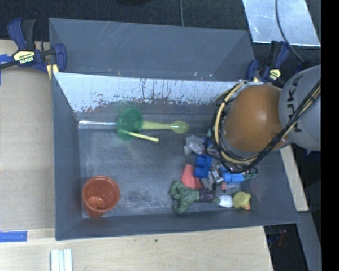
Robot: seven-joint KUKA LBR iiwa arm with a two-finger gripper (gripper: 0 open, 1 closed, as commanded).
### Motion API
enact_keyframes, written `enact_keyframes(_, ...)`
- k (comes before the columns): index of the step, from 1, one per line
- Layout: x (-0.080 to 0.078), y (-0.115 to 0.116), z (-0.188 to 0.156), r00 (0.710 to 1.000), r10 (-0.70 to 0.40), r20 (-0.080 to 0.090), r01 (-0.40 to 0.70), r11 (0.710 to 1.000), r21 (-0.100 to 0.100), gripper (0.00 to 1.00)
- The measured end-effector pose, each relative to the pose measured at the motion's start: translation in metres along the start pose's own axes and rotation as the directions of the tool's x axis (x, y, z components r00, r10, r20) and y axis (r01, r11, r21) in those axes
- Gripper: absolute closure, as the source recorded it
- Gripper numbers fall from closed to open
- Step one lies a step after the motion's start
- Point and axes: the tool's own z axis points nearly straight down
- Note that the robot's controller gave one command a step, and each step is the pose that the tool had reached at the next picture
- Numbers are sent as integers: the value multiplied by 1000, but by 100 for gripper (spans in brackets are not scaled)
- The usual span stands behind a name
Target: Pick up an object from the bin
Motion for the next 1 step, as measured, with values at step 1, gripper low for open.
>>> enact_keyframes(1,7,-2,2,999,-41,5,41,999,-3,0)
